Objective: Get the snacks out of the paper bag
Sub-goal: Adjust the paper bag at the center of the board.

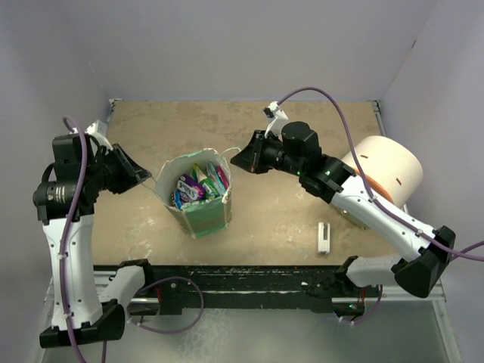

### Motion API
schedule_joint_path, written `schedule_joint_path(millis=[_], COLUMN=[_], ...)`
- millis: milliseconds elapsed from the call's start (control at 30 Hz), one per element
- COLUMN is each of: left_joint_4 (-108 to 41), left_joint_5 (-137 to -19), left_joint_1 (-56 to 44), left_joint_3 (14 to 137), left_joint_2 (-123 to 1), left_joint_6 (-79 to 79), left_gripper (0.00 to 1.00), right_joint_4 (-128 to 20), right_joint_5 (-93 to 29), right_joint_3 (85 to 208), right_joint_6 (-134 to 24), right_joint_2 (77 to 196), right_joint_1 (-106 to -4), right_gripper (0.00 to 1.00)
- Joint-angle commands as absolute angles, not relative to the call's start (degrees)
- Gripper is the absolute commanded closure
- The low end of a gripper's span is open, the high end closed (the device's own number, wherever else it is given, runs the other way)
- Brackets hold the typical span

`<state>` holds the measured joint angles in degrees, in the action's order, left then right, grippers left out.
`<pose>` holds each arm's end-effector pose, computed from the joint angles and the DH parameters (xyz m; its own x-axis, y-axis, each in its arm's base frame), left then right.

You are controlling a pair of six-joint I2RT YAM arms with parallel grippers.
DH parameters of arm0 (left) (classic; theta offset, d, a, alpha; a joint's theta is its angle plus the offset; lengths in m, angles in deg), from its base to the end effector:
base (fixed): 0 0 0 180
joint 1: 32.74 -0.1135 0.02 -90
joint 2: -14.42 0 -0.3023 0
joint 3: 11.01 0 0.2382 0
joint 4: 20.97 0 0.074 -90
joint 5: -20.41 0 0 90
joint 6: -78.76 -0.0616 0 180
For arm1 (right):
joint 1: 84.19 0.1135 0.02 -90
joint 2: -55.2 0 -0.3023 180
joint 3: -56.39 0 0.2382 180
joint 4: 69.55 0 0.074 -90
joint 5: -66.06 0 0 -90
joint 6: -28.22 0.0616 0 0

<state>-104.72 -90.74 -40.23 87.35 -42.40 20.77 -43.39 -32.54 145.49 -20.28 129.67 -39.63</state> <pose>0.1320 -0.0051 0.4362 -0.6408 -0.5829 -0.4996 -0.2315 0.7672 -0.5982 0.2085 0.2183 0.4380 -0.6355 0.2937 -0.7140 -0.5034 0.5436 0.6716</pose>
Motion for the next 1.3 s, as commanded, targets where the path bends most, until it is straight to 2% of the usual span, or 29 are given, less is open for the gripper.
schedule_joint_path(millis=[0,167,267,367,567,633,700,833,900,1067,1267], left_joint_4=[-109.0,-111.5,-109.6,-107.1,-105.9,-106.1,-105.8,-104.8,-105.4,-106.5,-105.9], left_joint_5=[-85.3,-82.9,-83.3,-83.9,-82.0,-80.2,-78.8,-77.9,-76.5,-74.4,-70.9], left_joint_1=[-40.4,-40.4,-40.4,-40.4,-40.4,-40.3,-40.4,-40.4,-40.4,-40.5,-40.5], left_joint_3=[86.6,85.6,83.3,81.3,80.1,80.1,79.8,82.1,84.8,92.0,100.6], left_joint_2=[-38.4,-36.8,-36.7,-37.4,-39.9,-40.3,-40.7,-43.1,-45.2,-49.4,-52.6], left_joint_6=[21.2,24.8,28.0,29.9,29.6,29.9,29.8,27.2,25.9,23.2,18.6], left_gripper=[0.68,0.42,0.33,0.32,0.37,0.42,0.54,0.88,0.98,1.0,1.0], right_joint_4=[-48.7,-47.0,-45.9,-43.4,-37.0,-36.0,-34.8,-32.5,-30.4,-31.6,-36.1], right_joint_5=[-35.5,-36.8,-38.4,-37.2,-33.1,-32.2,-32.2,-36.4,-37.9,-44.2,-46.6], right_joint_3=[146.5,148.6,150.3,152.5,156.7,157.3,157.8,160.8,163.0,163.2,163.8], right_joint_6=[-22.0,-23.5,-25.8,-28.9,-34.2,-35.3,-35.8,-36.4,-34.8,-32.4,-29.1], right_joint_2=[129.3,131.0,132.0,132.7,133.9,133.9,134.2,136.4,138.8,142.1,143.3], right_joint_1=[-39.8,-39.9,-39.9,-39.9,-40.0,-40.1,-40.2,-40.7,-40.8,-39.8,-38.8], right_gripper=[0.86,0.77,0.71,0.64,0.31,0.15,0.01,0.0,0.04,0.2,0.26])
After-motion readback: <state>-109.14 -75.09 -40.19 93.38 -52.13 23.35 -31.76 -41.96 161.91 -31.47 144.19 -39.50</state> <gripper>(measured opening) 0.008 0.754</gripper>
